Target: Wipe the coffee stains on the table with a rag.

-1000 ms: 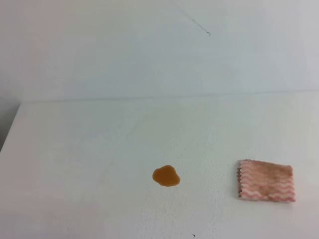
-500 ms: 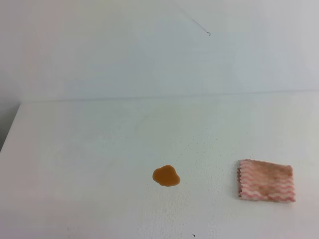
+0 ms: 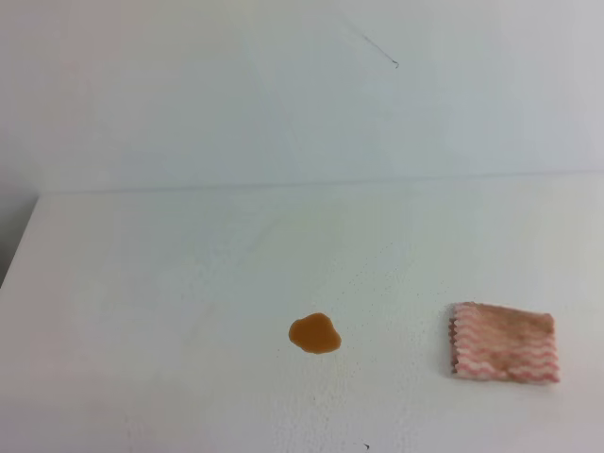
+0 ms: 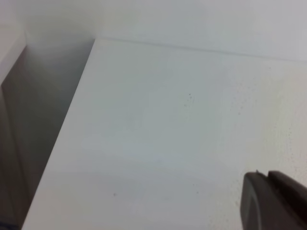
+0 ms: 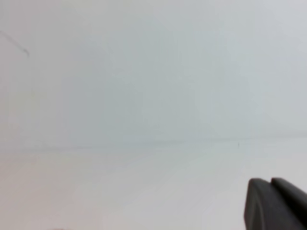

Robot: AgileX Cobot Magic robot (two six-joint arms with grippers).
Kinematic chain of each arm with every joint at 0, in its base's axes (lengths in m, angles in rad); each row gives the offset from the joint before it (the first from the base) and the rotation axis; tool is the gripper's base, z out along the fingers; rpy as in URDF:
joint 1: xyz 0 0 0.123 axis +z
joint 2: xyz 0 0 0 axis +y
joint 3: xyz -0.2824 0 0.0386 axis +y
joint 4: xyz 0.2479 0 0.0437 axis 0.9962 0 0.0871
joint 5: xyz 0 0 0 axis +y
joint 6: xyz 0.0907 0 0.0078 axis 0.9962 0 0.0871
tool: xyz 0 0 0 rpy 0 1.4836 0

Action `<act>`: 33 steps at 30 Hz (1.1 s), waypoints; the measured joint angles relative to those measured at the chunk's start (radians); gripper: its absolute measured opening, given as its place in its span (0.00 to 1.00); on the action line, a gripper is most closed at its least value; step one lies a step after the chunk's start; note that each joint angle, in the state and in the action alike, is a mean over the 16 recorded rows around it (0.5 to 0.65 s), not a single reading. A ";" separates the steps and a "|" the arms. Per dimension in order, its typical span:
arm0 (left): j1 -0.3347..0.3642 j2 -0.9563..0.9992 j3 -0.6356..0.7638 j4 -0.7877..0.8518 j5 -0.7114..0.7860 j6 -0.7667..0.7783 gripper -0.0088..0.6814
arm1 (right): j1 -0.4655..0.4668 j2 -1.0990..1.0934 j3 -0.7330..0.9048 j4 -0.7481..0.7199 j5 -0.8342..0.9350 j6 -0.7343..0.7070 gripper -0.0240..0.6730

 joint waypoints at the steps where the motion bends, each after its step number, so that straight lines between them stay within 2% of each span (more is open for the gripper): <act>1: 0.000 0.000 0.000 0.000 0.000 0.000 0.01 | 0.000 0.000 0.000 0.000 -0.029 0.000 0.03; 12: 0.000 0.000 0.000 0.000 0.002 0.000 0.01 | 0.000 0.000 0.000 0.001 -0.424 0.000 0.03; 19: 0.000 0.000 0.000 0.000 0.001 0.000 0.01 | 0.000 0.000 -0.006 0.044 -0.546 0.000 0.03; 26: 0.000 0.000 0.000 0.000 -0.001 0.000 0.01 | 0.000 0.003 -0.084 0.102 -0.439 -0.045 0.03; 33: 0.000 0.000 0.000 0.000 0.000 0.000 0.01 | 0.000 0.042 -0.281 0.133 -0.103 -0.152 0.03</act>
